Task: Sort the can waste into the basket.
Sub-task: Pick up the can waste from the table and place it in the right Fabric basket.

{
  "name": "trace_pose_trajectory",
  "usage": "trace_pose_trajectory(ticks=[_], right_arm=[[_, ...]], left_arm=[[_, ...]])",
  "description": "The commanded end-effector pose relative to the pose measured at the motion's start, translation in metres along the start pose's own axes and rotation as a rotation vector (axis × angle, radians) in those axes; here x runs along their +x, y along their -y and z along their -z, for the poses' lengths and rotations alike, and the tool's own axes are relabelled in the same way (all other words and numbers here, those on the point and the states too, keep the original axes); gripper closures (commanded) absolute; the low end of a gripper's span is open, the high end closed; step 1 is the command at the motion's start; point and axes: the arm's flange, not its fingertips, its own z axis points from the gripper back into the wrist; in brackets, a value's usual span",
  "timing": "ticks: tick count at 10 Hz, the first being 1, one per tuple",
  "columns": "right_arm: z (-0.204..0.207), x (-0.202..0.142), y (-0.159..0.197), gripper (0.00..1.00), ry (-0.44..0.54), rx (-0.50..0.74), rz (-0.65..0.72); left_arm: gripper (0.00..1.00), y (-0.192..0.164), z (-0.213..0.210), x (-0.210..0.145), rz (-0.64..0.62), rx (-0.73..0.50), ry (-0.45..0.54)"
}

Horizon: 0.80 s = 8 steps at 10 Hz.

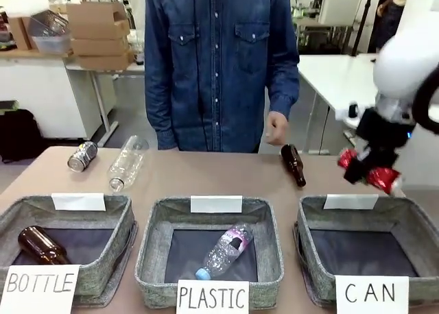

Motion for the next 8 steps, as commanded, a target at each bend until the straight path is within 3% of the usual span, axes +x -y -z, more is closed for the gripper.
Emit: trace_pose_trajectory(ticks=[1, 5, 6, 7, 8], right_arm=[[0.019, -0.014, 0.01, 1.0, -0.048, 0.009, -0.041], [0.029, -0.025, 0.018, 1.0, -0.063, 0.054, -0.027], [0.031, -0.025, 0.019, 0.53, -0.09, 0.062, -0.01], [0.032, -0.024, 0.017, 0.4, -0.097, 0.051, -0.02], [0.031, -0.025, 0.016, 0.0, -0.101, 0.046, -0.019]], left_arm=[[0.0, 0.002, 0.002, 0.0, 0.019, -0.023, 0.006], [0.0, 0.002, 0.002, 0.0, 0.019, -0.023, 0.006], [0.0, 0.002, 0.002, 0.0, 0.019, -0.023, 0.006], [0.0, 0.002, 0.002, 0.0, 0.019, -0.023, 0.006], [0.0, 0.002, 0.002, 0.0, 0.019, -0.023, 0.006]])
